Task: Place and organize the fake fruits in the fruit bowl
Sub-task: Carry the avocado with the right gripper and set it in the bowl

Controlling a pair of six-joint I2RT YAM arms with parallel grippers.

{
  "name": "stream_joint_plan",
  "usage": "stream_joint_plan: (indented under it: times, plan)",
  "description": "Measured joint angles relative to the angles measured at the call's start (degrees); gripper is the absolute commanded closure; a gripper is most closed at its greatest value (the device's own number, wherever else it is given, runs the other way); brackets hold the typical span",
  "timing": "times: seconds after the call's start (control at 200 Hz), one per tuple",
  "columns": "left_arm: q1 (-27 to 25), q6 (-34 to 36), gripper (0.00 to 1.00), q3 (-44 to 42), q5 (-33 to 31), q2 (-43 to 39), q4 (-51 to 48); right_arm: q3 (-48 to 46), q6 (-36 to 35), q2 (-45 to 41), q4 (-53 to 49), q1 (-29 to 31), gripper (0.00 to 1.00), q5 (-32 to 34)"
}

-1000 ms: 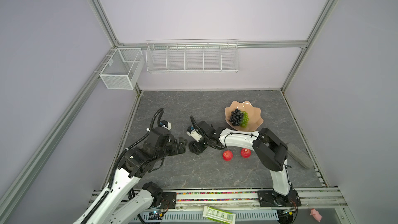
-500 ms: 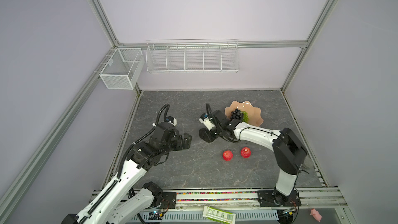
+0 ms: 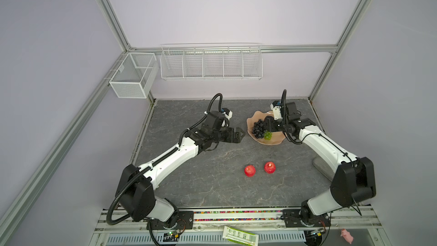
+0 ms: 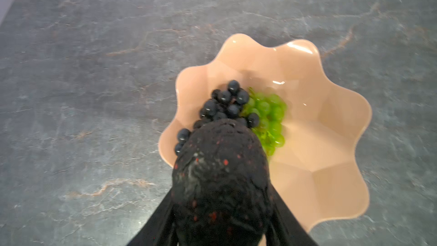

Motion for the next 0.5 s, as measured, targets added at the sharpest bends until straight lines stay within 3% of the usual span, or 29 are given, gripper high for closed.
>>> stream_joint_plan:
  times: [0.5]
  plan:
    - [-1.66, 1.44, 0.01, 2.58, 0.63, 3.54, 0.26, -0.11, -0.48, 11.82, -1.62, -5.42, 0.48, 7.69]
